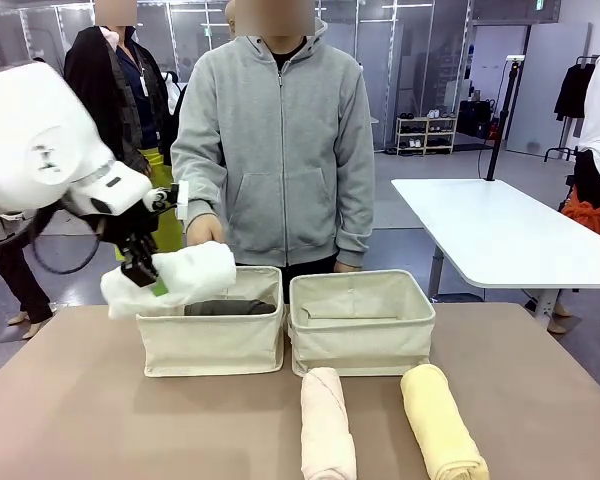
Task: Divide the towels into two baskets.
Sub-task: Pick up one hotel-folded towel from the bottom of the table and place it in the Fabric basket indicated by the person.
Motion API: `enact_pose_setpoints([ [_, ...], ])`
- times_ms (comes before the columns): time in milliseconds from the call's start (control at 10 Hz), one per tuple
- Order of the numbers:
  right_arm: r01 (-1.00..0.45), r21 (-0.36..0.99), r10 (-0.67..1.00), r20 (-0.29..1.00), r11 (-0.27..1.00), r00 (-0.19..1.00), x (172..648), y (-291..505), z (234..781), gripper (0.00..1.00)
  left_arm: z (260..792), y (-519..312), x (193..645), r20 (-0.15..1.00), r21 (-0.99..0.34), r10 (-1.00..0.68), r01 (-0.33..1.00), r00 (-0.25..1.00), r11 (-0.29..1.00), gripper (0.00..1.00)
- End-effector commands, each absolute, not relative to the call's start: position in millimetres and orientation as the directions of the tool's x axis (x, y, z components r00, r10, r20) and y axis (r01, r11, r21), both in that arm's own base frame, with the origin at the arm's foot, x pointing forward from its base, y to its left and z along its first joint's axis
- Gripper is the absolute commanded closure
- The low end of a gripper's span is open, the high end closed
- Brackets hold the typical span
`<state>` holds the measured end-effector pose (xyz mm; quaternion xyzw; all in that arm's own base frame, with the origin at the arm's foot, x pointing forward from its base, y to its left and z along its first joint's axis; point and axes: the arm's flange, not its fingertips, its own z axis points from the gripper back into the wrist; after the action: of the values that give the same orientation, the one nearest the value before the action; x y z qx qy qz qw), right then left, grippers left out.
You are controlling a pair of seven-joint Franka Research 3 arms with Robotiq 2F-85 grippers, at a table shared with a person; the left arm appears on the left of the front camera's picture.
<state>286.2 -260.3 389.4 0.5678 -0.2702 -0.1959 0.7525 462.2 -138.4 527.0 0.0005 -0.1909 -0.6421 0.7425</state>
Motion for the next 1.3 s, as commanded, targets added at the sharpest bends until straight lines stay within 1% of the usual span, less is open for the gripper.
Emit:
enact_pose_setpoints([
  [0, -0.022, 0.961, -0.606, 0.190, 0.274, 0.773, 284.6, -260.3, 391.9, 0.00, 531.9, -145.4, 515.3, 0.244, 0.260, -0.970, 0.964, -0.009, 0.057, 0.63],
  [200, -0.022, 0.961, -0.606, 0.190, 0.274, 0.773, 284.6, -260.3, 391.9, 0.00, 509.8, -156.7, 552.2, 0.213, 0.236, -0.977, 0.971, -0.008, 0.043, 0.63],
  [400, -0.022, 0.961, -0.606, 0.190, 0.274, 0.773, 284.6, -260.3, 391.9, 0.00, 480.0, -165.1, 576.8, 0.196, 0.179, -0.981, 0.983, 0.002, 0.038, 0.63],
  [800, -0.022, 0.961, -0.606, 0.190, 0.274, 0.773, 284.6, -260.3, 391.9, 0.00, 432.7, -169.6, 591.0, 0.192, 0.095, -0.981, 0.994, 0.028, 0.047, 0.63],
  [900, -0.022, 0.961, -0.606, 0.190, 0.274, 0.773, 284.6, -260.3, 391.9, 0.00, 425.3, -173.5, 590.8, 0.171, 0.085, -0.985, 0.996, 0.026, 0.041, 0.46],
  [1000, -0.022, 0.961, -0.606, 0.190, 0.274, 0.773, 284.6, -260.3, 391.9, 0.00, 423.3, -174.9, 590.5, 0.168, 0.083, -0.985, 0.996, 0.023, 0.038, 0.34],
  [1100, -0.022, 0.961, -0.606, 0.190, 0.274, 0.773, 284.6, -260.3, 391.9, 0.00, 424.5, -175.2, 590.2, 0.167, 0.086, -0.986, 0.996, 0.024, 0.039, 0.10],
  [1200, -0.022, 0.961, -0.606, 0.190, 0.274, 0.773, 284.6, -260.3, 391.9, 0.00, 425.5, -174.8, 589.6, 0.169, 0.088, -0.985, 0.995, 0.026, 0.041, 0.00],
])
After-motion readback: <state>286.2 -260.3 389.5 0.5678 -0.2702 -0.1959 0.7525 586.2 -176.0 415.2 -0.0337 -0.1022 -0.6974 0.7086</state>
